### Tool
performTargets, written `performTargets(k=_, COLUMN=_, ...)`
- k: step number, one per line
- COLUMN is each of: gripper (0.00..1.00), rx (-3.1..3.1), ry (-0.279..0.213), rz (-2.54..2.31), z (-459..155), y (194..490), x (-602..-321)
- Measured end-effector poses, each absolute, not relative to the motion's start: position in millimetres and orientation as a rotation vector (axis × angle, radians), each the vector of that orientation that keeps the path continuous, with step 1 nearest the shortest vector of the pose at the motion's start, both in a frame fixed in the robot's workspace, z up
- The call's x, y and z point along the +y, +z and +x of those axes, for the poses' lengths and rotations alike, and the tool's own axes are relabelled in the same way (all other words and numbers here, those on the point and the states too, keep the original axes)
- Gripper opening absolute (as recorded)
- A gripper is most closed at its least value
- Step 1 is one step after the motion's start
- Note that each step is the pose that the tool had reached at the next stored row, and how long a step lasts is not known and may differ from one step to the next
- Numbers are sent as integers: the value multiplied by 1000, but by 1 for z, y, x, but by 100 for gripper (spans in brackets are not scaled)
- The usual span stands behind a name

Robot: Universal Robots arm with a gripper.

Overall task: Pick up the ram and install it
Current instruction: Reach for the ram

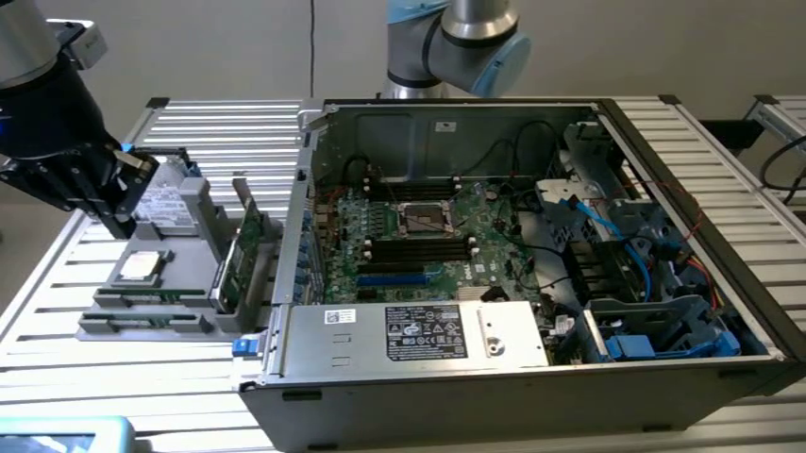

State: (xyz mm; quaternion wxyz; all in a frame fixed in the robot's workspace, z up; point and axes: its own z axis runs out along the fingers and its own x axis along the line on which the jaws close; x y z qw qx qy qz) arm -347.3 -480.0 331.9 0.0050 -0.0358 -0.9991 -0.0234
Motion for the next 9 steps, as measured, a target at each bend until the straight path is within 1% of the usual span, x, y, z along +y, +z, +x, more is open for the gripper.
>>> performTargets(k=9, gripper=11, rx=-3129, ry=-73, rz=-112, z=-360, y=331, x=-480)
